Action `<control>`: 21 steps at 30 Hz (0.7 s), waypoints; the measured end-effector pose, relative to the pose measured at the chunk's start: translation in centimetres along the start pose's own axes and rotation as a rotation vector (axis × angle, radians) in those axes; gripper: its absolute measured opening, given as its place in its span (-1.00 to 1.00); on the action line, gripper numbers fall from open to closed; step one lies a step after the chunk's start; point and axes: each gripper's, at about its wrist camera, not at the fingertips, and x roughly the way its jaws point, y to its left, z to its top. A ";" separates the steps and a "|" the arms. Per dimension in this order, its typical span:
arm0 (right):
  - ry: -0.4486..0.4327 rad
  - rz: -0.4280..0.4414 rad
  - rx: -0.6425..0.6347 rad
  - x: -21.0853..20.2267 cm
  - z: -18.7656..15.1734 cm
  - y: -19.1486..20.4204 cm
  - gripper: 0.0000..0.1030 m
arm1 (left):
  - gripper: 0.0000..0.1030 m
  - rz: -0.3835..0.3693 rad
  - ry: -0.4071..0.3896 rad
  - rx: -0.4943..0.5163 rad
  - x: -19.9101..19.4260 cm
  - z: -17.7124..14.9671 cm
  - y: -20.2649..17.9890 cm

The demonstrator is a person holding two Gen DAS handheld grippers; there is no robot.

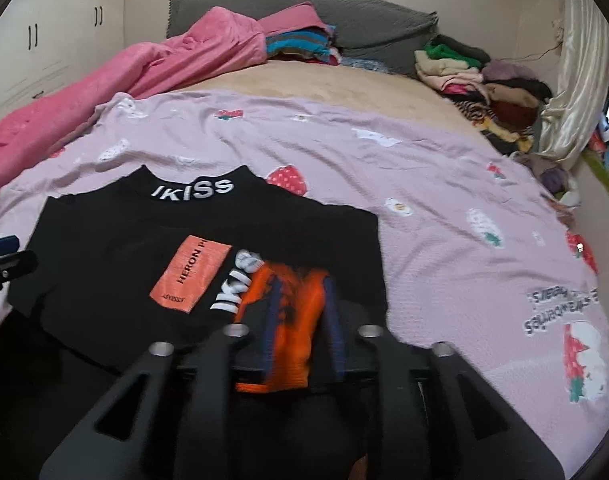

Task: Fold small clothes
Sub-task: 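Lower both tools to the shirt hem, fingers open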

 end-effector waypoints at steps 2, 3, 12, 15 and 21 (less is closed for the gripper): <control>-0.010 0.028 0.023 -0.3 -0.2 -0.1 -0.35 | 0.54 -0.001 0.000 0.008 0.0 -0.1 -0.2; -0.011 0.043 0.025 -0.4 -0.2 0.0 -0.35 | 0.46 -0.001 0.000 0.010 0.0 -0.1 -0.2; 0.061 0.249 -0.060 0.1 -0.2 4.8 -0.35 | -0.20 -0.044 0.085 0.039 1.4 -1.3 -0.8; 0.093 0.261 -0.076 0.7 -0.3 6.0 -0.35 | -0.20 -0.056 0.129 0.028 2.4 -2.0 -0.4; 0.181 0.183 -0.090 2.7 -1.7 5.2 -0.56 | -0.20 -0.088 0.139 0.003 2.6 -2.2 0.3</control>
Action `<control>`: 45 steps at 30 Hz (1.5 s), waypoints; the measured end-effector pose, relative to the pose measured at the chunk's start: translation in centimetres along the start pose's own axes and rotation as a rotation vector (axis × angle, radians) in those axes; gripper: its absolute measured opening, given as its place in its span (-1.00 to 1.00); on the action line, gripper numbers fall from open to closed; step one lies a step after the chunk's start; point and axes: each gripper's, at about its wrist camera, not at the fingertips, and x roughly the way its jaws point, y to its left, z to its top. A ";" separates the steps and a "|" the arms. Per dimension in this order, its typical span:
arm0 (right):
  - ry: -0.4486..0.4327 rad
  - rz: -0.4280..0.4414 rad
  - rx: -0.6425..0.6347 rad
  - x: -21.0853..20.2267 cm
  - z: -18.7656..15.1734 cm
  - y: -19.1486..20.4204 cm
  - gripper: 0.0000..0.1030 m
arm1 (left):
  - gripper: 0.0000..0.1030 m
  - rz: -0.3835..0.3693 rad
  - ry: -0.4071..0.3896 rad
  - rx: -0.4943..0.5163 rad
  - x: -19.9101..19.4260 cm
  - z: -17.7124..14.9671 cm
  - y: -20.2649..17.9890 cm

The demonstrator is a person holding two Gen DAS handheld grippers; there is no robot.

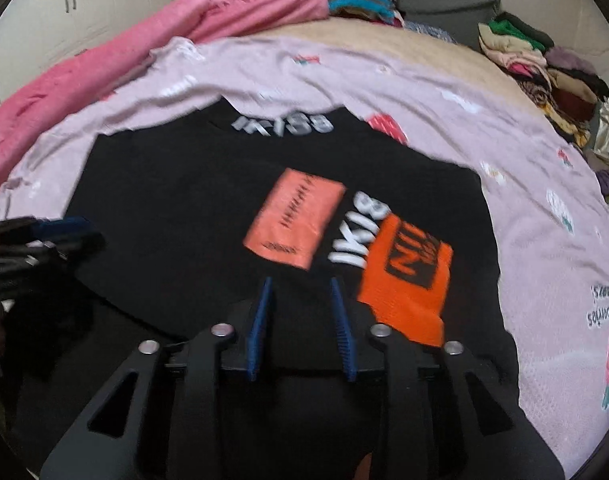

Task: Fold small clothes
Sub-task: 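Lower both tools to the shirt hem, fingers open, then move both open tools down to the black shirt hem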

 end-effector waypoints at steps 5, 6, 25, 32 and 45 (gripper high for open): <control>-0.015 0.006 0.031 -0.1 -0.6 -0.4 -0.53 | -0.20 0.007 0.001 0.002 -0.1 0.0 -0.2; -0.028 0.010 0.030 -0.5 -0.5 -0.2 -0.50 | -0.20 0.006 0.002 0.001 -0.2 0.0 -0.1; -0.180 0.025 0.117 -7.2 -1.5 -1.7 0.65 | 0.19 0.017 -0.077 0.027 -4.1 0.5 -1.4; -0.236 0.002 0.121 -9.1 -1.3 -1.9 0.86 | 0.58 0.042 -0.122 0.042 -5.9 0.7 -1.9; -0.292 -0.002 0.105 -12.2 -1.9 -1.8 0.89 | 0.81 0.072 -0.184 0.054 -9.0 0.3 -2.5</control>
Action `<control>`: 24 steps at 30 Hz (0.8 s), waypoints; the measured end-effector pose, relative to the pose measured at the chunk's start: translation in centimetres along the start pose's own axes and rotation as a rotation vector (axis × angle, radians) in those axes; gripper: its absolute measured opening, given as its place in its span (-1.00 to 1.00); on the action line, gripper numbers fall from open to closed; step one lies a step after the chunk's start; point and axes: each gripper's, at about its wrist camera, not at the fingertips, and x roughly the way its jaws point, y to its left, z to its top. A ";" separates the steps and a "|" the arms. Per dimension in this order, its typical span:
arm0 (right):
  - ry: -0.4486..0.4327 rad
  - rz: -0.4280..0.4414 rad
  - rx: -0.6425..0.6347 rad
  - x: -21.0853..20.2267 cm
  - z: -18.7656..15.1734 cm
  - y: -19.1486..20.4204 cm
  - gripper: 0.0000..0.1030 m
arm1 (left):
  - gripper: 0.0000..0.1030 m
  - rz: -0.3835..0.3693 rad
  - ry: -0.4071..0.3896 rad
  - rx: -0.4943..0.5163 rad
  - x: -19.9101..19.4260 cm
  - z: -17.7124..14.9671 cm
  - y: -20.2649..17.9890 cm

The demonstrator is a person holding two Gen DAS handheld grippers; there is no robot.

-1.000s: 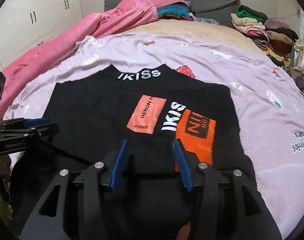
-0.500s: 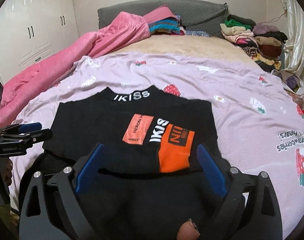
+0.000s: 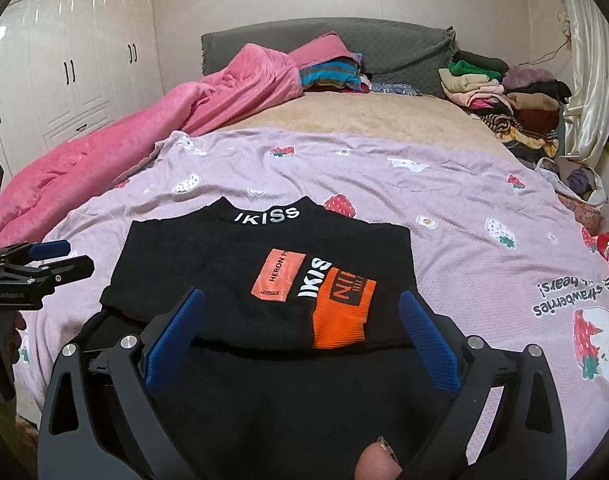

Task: Fold small clothes
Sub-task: 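Move both open tools down to the black shirt hem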

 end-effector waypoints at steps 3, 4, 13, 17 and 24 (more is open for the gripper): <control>-0.011 -0.002 0.004 -0.7 0.0 -0.1 0.89 | 0.81 -0.002 -0.011 -0.002 -0.7 -0.2 0.0; -0.013 -0.003 0.004 -0.9 0.0 -0.2 0.89 | 0.81 -0.003 -0.016 -0.002 -1.0 -0.2 -0.1; -0.024 -0.001 -0.008 -2.8 -0.6 -0.5 0.89 | 0.81 0.024 -0.054 0.018 -3.2 -1.0 -0.7; -0.018 -0.002 -0.019 -3.5 -1.3 -0.7 0.89 | 0.81 0.031 -0.053 0.011 -3.8 -1.9 -0.8; 0.004 -0.014 -0.025 -4.5 -2.8 -1.6 0.89 | 0.81 0.051 -0.039 0.003 -4.4 -3.9 -0.8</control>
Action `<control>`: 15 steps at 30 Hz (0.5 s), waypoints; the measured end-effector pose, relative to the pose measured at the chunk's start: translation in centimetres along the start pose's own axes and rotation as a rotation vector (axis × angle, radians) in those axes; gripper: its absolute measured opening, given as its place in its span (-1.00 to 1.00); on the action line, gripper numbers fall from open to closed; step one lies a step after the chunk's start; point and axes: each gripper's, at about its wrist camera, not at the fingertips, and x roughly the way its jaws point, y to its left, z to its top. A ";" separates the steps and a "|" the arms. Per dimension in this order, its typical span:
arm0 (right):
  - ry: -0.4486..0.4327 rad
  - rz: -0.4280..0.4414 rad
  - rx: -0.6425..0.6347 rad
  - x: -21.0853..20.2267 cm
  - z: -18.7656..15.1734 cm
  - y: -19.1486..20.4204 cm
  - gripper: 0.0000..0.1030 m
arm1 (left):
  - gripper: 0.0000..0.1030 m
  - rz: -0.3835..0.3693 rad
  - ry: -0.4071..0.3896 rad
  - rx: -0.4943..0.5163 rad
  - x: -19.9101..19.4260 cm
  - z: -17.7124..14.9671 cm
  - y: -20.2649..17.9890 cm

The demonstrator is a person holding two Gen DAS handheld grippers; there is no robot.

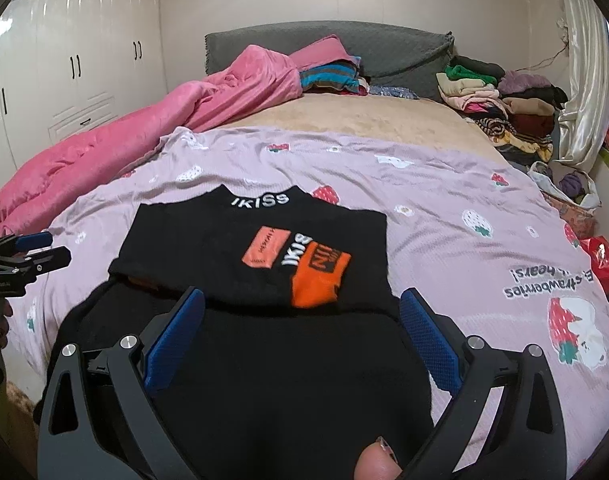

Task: Fold small clothes
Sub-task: 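Move both open tools down to the black shirt hem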

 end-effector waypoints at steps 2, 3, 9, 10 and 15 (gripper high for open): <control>0.006 -0.004 0.000 -0.3 -0.5 -0.4 0.89 | 0.81 0.000 0.006 -0.009 -0.1 -0.5 0.1; 0.009 -0.007 0.001 -0.4 -0.7 -0.6 0.89 | 0.81 0.000 0.010 -0.012 -0.2 -0.7 0.2; 0.033 -0.014 0.011 -1.0 -1.9 -1.8 0.89 | 0.81 0.008 0.041 -0.046 -0.3 -2.3 1.1; 0.035 -0.017 0.010 -1.1 -2.1 -1.9 0.89 | 0.81 0.009 0.045 -0.051 -0.4 -2.5 1.2; 0.065 -0.020 0.023 -1.4 -3.6 -3.0 0.89 | 0.81 0.014 0.075 -0.084 -0.7 -3.8 2.4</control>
